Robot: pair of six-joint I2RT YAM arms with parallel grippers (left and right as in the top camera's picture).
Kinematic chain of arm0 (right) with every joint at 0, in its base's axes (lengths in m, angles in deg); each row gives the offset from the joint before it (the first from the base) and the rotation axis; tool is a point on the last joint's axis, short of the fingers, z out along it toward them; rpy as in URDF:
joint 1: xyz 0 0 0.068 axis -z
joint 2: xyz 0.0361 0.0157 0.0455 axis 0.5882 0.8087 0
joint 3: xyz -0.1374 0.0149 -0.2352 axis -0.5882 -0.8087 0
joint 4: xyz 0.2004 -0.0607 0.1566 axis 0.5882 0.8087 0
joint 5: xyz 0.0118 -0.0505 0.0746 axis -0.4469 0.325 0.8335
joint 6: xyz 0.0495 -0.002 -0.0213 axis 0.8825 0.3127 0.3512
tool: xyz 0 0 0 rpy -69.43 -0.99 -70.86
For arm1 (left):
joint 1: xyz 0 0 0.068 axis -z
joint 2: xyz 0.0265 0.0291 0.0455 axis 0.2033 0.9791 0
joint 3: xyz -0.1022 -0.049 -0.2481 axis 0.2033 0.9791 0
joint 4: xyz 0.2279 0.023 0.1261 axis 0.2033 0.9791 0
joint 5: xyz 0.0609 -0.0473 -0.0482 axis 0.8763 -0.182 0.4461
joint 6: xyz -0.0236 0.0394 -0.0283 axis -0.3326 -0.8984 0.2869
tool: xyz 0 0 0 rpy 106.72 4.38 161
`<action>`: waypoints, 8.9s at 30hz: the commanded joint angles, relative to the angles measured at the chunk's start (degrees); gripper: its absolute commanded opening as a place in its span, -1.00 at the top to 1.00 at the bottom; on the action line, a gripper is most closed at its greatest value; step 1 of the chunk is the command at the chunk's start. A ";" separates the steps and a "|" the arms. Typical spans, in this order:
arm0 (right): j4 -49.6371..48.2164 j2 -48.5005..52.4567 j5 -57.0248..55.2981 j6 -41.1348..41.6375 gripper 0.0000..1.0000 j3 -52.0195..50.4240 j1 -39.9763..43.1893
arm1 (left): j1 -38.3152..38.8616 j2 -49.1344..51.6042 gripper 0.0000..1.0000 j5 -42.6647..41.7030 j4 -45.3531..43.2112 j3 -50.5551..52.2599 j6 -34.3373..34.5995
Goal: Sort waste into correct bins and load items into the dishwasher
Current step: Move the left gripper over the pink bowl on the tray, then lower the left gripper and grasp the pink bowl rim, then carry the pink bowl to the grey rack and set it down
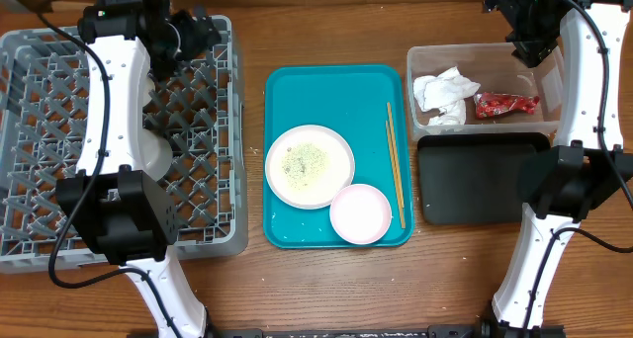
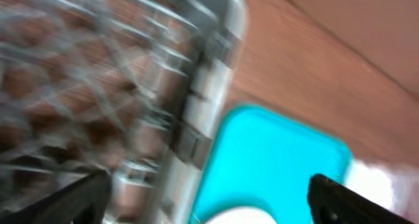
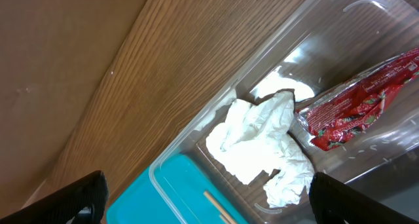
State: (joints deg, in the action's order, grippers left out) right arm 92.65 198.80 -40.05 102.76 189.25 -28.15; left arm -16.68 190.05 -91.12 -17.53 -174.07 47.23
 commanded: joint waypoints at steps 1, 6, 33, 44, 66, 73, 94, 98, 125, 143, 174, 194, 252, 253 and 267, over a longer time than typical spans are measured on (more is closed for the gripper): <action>-0.09 -1.70 0.11 0.24 -1.00 1.81 0.22 | 3.85 -0.31 -0.90 -17.90 2.29 -0.63 -11.78; -0.07 -1.70 0.11 0.24 -1.00 1.84 0.22 | 13.11 -0.31 -0.99 -7.13 4.68 -0.63 -14.69; -0.07 -1.70 0.11 0.24 -1.00 1.81 0.22 | 34.14 2.97 0.02 30.23 7.54 -0.72 -3.37; -0.09 -1.70 0.11 0.24 -1.00 1.81 0.22 | 37.07 -2.73 -0.05 15.80 15.98 -0.61 -12.94; -0.07 -1.70 0.11 0.26 -1.00 1.81 0.22 | 54.42 -2.29 -0.66 14.27 11.93 18.60 -27.04; -0.07 -1.70 0.11 0.26 -1.00 1.81 0.22 | 55.41 -2.27 -0.93 10.99 6.97 26.32 -38.14; -0.07 -1.70 0.11 0.26 -1.00 1.81 0.22 | 57.02 -2.27 -0.47 12.87 0.72 30.14 -38.86; -0.07 -1.70 0.09 0.26 -1.00 1.81 0.22 | 57.11 -2.25 -0.46 12.90 0.72 30.16 -38.88; -0.07 -1.70 0.11 0.24 -1.00 1.81 0.22 | 56.87 -2.19 0.68 21.73 -9.75 30.12 -39.01; -0.07 -1.70 0.11 0.24 -1.00 1.81 0.22 | 55.25 -2.47 0.92 25.68 -4.44 10.25 -31.01; -0.07 -1.70 0.11 0.24 -1.00 1.81 0.22 | -3.52 -2.14 0.92 -25.27 -0.94 -7.91 -11.06; -0.07 -1.70 0.11 0.24 -1.00 1.81 0.22 | -14.29 -1.88 0.92 -46.49 -21.03 12.24 -6.78; -0.07 -1.70 0.11 0.24 -1.00 1.81 0.22 | -20.04 2.01 -0.08 -21.64 8.02 3.56 -9.81; -0.07 -1.70 0.11 0.26 -1.00 1.81 0.22 | -19.93 2.01 -0.08 -19.28 9.90 1.79 -9.97; -0.07 -1.70 0.11 0.26 -1.00 1.81 0.22 | -17.77 2.01 0.12 -6.08 19.12 -8.31 -10.56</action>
State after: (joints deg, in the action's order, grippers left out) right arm 92.65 198.80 -40.05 102.91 189.25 -28.15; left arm -35.22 192.21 -99.60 1.70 -181.04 38.08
